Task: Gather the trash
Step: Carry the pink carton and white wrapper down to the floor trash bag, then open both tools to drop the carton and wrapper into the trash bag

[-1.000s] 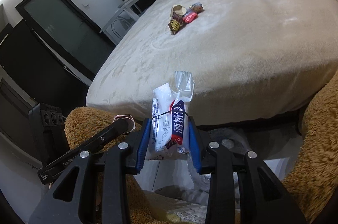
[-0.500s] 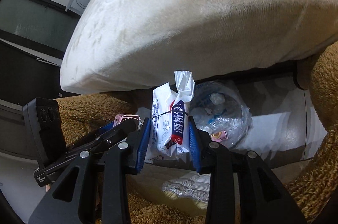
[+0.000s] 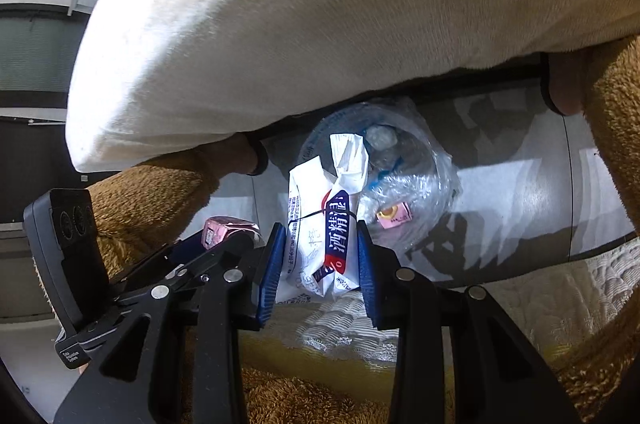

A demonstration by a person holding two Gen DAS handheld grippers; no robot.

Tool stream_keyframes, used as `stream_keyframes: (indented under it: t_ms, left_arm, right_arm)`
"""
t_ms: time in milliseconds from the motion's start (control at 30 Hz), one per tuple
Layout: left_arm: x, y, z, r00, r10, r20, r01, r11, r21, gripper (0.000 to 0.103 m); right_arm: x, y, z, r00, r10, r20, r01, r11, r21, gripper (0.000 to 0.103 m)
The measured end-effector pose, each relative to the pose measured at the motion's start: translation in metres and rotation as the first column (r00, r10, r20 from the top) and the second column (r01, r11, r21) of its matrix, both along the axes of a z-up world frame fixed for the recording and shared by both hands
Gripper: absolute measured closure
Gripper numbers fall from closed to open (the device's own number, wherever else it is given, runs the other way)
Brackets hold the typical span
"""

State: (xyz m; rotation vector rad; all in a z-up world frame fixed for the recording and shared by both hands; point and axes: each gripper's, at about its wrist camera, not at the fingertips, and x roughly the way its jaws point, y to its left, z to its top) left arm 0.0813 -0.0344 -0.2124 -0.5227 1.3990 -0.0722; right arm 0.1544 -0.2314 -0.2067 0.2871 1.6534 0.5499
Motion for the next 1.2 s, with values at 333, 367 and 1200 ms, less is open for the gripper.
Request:
stream_keyframes:
  t_ms: [333, 367, 1200]
  left_arm:
    - [0.001, 0.005, -0.023, 0.996, 0.004, -0.089, -0.006, 1.0, -0.012, 0.042]
    - [0.001, 0.006, -0.025, 0.995, 0.007, -0.098, -0.009, 1.0, -0.013, 0.042]
    - [-0.001, 0.003, -0.027, 0.994, -0.01, -0.112, 0.009, 1.0, -0.009, 0.03]
  right_arm:
    - [0.0, 0.009, -0.027, 0.996, 0.007, -0.087, -0.01, 0.999, -0.037, 0.067]
    - [0.0, 0.008, -0.028, 0.996, 0.006, -0.088, -0.009, 0.999, -0.04, 0.067]
    - [0.002, 0.003, -0.02, 0.996, -0.035, -0.086, 0.035, 0.999, -0.002, 0.046]
